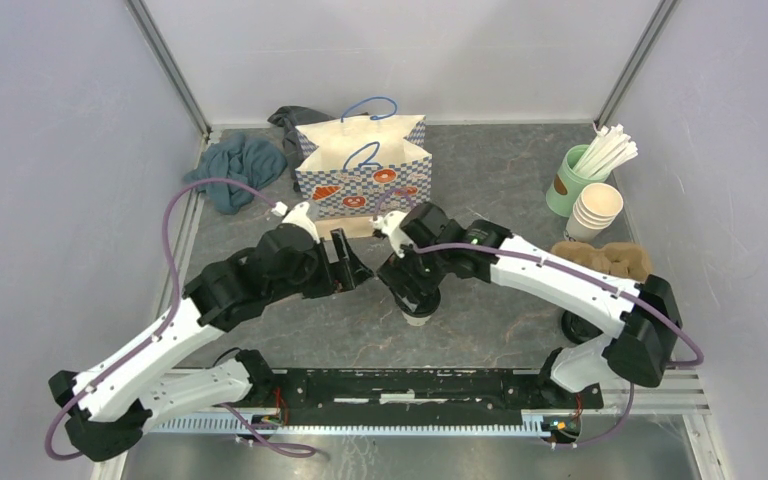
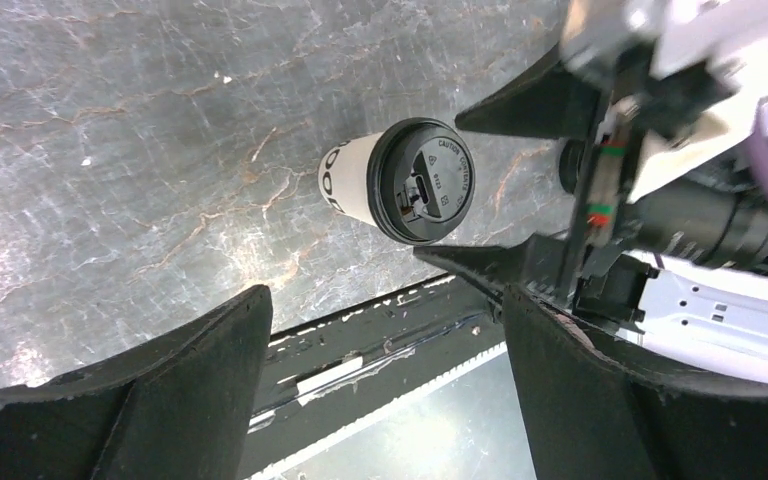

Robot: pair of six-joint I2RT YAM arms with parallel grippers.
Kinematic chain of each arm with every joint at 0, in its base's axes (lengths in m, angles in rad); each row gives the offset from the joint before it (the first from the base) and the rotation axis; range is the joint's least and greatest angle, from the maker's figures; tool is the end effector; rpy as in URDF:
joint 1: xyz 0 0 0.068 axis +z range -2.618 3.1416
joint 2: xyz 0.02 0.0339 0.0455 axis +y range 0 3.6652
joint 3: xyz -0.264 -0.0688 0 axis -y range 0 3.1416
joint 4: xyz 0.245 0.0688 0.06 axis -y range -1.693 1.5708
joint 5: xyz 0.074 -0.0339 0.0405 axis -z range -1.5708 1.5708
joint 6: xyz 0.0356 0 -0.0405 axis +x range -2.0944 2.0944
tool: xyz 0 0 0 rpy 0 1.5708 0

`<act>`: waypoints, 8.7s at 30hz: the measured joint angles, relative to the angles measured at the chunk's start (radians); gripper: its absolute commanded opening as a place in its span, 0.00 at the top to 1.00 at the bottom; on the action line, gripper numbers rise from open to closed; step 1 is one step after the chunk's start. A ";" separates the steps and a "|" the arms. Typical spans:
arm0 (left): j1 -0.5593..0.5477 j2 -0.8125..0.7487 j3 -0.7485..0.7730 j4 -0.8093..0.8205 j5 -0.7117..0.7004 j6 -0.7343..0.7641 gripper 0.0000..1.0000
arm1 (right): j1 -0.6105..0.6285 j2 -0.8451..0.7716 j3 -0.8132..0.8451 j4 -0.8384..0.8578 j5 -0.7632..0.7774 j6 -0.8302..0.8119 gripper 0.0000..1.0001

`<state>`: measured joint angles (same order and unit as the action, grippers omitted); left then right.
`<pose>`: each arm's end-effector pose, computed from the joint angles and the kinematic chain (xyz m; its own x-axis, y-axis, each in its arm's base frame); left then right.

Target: Pack the takeout coffee

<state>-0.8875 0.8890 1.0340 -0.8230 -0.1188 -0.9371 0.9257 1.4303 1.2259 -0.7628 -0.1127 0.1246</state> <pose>0.1122 -0.1312 0.3447 -0.8080 -0.2748 -0.5211 0.1023 0.8056 -0.5836 0.1755 0.2399 0.2939 -0.5946 -0.5848 -0.5517 -0.7644 0.6240 0.1624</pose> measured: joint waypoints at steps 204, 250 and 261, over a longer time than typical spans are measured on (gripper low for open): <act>0.255 0.548 0.579 0.115 0.230 0.748 0.00 | -1.276 -0.215 -0.177 -0.037 -0.082 -0.032 1.00; 0.515 0.745 0.856 0.087 0.436 0.305 0.19 | -0.853 -0.423 0.142 -0.016 -0.626 0.240 1.00; 0.505 0.762 0.824 0.060 0.461 0.327 0.44 | -0.853 -0.426 0.126 0.558 -0.861 0.792 1.00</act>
<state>-0.3824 1.6508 1.8580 -0.7631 0.3424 -0.6102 0.0731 1.0042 1.3514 -0.2050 -0.9733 0.9165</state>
